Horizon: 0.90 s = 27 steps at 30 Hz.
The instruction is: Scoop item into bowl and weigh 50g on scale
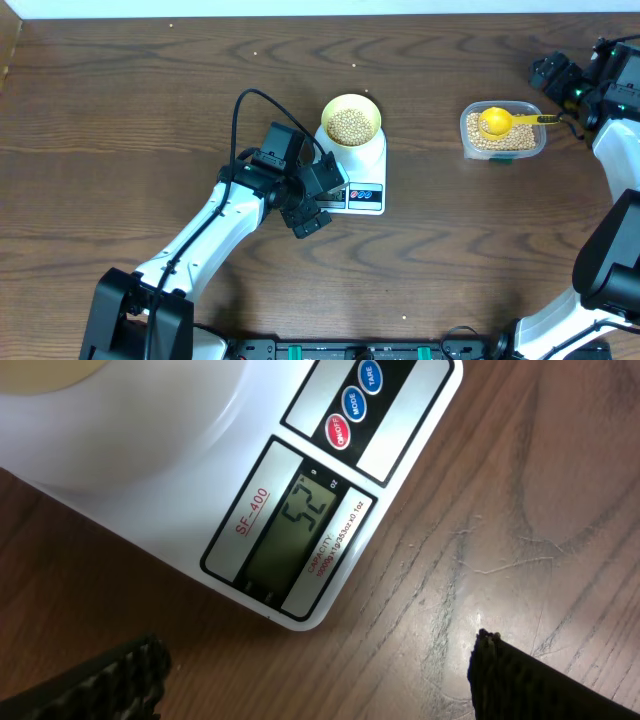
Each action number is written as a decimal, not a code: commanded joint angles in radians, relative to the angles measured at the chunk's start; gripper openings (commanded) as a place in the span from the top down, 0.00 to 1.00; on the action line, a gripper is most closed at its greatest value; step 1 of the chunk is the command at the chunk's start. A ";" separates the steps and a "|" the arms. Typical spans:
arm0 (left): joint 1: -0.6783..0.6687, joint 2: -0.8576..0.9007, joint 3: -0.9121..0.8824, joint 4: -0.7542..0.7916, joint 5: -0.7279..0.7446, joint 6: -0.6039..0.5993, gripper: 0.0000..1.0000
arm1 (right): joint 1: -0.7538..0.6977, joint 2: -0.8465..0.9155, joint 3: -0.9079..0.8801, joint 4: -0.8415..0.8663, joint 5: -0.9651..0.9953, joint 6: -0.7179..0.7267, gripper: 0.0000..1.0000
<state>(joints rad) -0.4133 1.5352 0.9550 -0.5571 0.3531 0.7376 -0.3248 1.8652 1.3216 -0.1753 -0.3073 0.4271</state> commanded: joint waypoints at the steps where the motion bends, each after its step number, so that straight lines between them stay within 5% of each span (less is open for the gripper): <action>1: 0.003 -0.003 -0.002 -0.003 -0.005 0.010 0.02 | 0.001 -0.014 0.008 -0.002 -0.005 -0.017 0.01; 27: 0.003 -0.004 -0.002 0.043 -0.005 0.010 0.02 | 0.001 -0.014 0.008 -0.002 -0.005 -0.017 0.01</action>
<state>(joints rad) -0.4133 1.5352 0.9550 -0.5156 0.3531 0.7376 -0.3248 1.8652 1.3216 -0.1753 -0.3073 0.4267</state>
